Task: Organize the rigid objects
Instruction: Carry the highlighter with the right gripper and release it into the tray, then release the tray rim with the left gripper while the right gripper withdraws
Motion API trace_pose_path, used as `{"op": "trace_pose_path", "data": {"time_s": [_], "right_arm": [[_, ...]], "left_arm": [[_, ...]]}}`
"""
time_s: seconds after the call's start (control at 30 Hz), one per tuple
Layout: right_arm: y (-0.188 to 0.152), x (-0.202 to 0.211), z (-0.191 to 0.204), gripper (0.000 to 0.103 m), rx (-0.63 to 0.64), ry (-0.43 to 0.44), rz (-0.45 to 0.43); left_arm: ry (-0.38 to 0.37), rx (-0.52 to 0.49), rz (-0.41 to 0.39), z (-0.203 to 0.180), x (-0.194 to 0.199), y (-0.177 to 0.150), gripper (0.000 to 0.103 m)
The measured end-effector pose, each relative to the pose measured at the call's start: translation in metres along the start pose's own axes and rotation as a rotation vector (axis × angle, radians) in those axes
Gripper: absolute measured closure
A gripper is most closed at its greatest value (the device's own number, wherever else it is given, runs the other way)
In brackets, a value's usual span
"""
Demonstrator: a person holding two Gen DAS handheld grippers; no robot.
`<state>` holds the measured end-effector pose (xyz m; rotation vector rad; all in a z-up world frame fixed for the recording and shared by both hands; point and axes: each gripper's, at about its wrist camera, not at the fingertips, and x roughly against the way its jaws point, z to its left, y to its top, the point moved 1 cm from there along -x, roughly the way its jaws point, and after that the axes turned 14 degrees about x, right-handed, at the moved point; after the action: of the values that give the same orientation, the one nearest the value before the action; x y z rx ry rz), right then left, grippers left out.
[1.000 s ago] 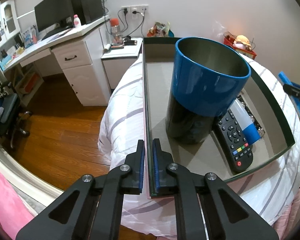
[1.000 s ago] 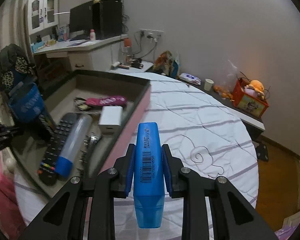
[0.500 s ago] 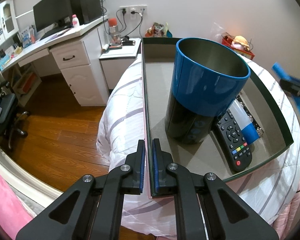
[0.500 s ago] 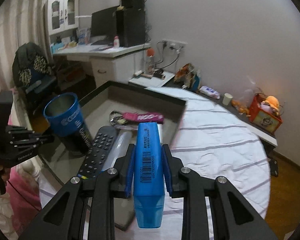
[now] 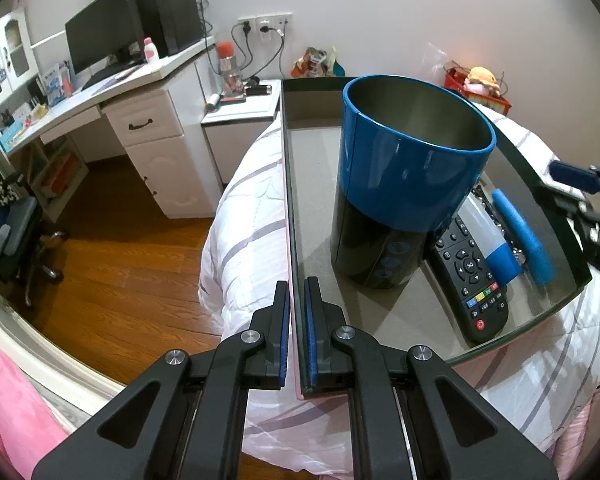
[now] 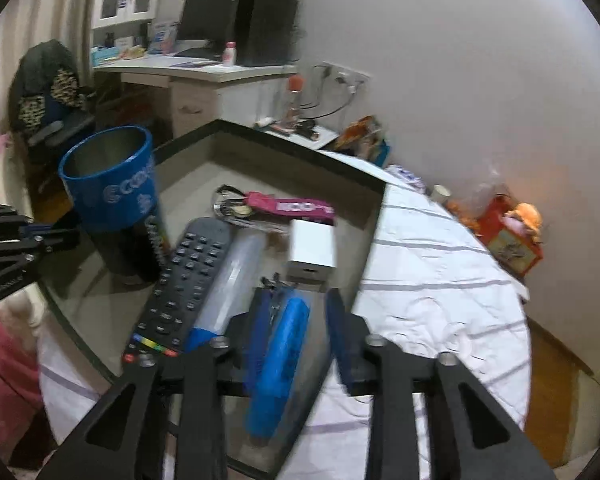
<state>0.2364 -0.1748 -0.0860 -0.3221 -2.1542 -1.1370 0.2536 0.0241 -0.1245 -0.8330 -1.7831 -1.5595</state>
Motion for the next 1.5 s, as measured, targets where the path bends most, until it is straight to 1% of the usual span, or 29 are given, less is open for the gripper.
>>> {"op": "trace_pose_path", "data": {"time_s": [0.03, 0.07, 0.2, 0.37, 0.5, 0.67, 0.9, 0.97, 1.03, 1.17, 1.23, 1.3, 1.33, 1.37, 1.4, 1.43, 1.47, 1.5], "right_arm": [[-0.003, 0.000, -0.002, 0.052, -0.010, -0.001, 0.003], [-0.006, -0.001, -0.004, 0.052, -0.020, -0.006, 0.009], [-0.023, -0.004, -0.008, 0.052, -0.056, 0.001, 0.056], [-0.043, -0.007, -0.021, 0.052, -0.107, -0.003, 0.106], [-0.056, -0.003, -0.041, 0.052, -0.172, -0.007, 0.115], [-0.076, 0.004, -0.062, 0.052, -0.247, -0.009, 0.137], [-0.086, 0.008, -0.071, 0.052, -0.287, -0.021, 0.161], [-0.085, 0.010, -0.070, 0.052, -0.291, -0.030, 0.158], [-0.083, 0.016, -0.067, 0.052, -0.285, -0.041, 0.141], [-0.078, 0.039, -0.054, 0.051, -0.266, -0.048, 0.077], [-0.073, 0.054, -0.048, 0.046, -0.254, -0.064, 0.046], [-0.070, 0.073, -0.041, 0.035, -0.247, -0.087, -0.001], [-0.069, 0.082, -0.039, 0.034, -0.244, -0.096, -0.027], [-0.067, 0.091, -0.035, 0.031, -0.242, -0.102, -0.050], [-0.065, 0.100, -0.031, 0.026, -0.238, -0.106, -0.071], [-0.064, 0.107, -0.027, 0.024, -0.233, -0.116, -0.091], [-0.063, 0.117, -0.022, 0.024, -0.229, -0.127, -0.113], [-0.061, 0.122, -0.020, 0.024, -0.227, -0.132, -0.126]], "left_arm": [[0.000, -0.001, -0.001, 0.000, 0.000, 0.000, 0.097], [-0.001, -0.001, -0.002, 0.000, 0.000, 0.000, 0.097], [-0.005, -0.012, -0.007, -0.007, 0.000, 0.000, 0.096], [-0.016, -0.063, -0.008, -0.032, -0.004, 0.003, 0.095], [-0.043, -0.078, -0.002, -0.051, -0.010, 0.009, 0.095], [-0.057, -0.103, 0.004, -0.074, -0.015, 0.012, 0.097], [-0.082, -0.121, 0.010, -0.093, -0.017, 0.012, 0.096], [-0.086, -0.110, 0.010, -0.091, -0.016, 0.012, 0.096], [-0.106, -0.085, 0.002, -0.086, -0.006, 0.010, 0.095], [-0.088, -0.089, -0.036, -0.081, 0.018, 0.001, 0.090], [-0.084, -0.083, -0.049, -0.078, 0.033, -0.007, 0.090], [-0.080, -0.089, -0.082, -0.076, 0.051, -0.015, 0.082], [-0.082, -0.087, -0.090, -0.075, 0.057, -0.017, 0.065], [-0.086, -0.081, -0.107, -0.074, 0.066, -0.019, 0.045], [-0.099, -0.074, -0.141, -0.072, 0.079, -0.023, 0.037], [-0.106, -0.070, -0.163, -0.071, 0.088, -0.025, 0.023], [-0.108, -0.064, -0.194, -0.071, 0.100, -0.028, 0.013], [-0.108, -0.062, -0.212, -0.071, 0.108, -0.030, 0.011]]}}
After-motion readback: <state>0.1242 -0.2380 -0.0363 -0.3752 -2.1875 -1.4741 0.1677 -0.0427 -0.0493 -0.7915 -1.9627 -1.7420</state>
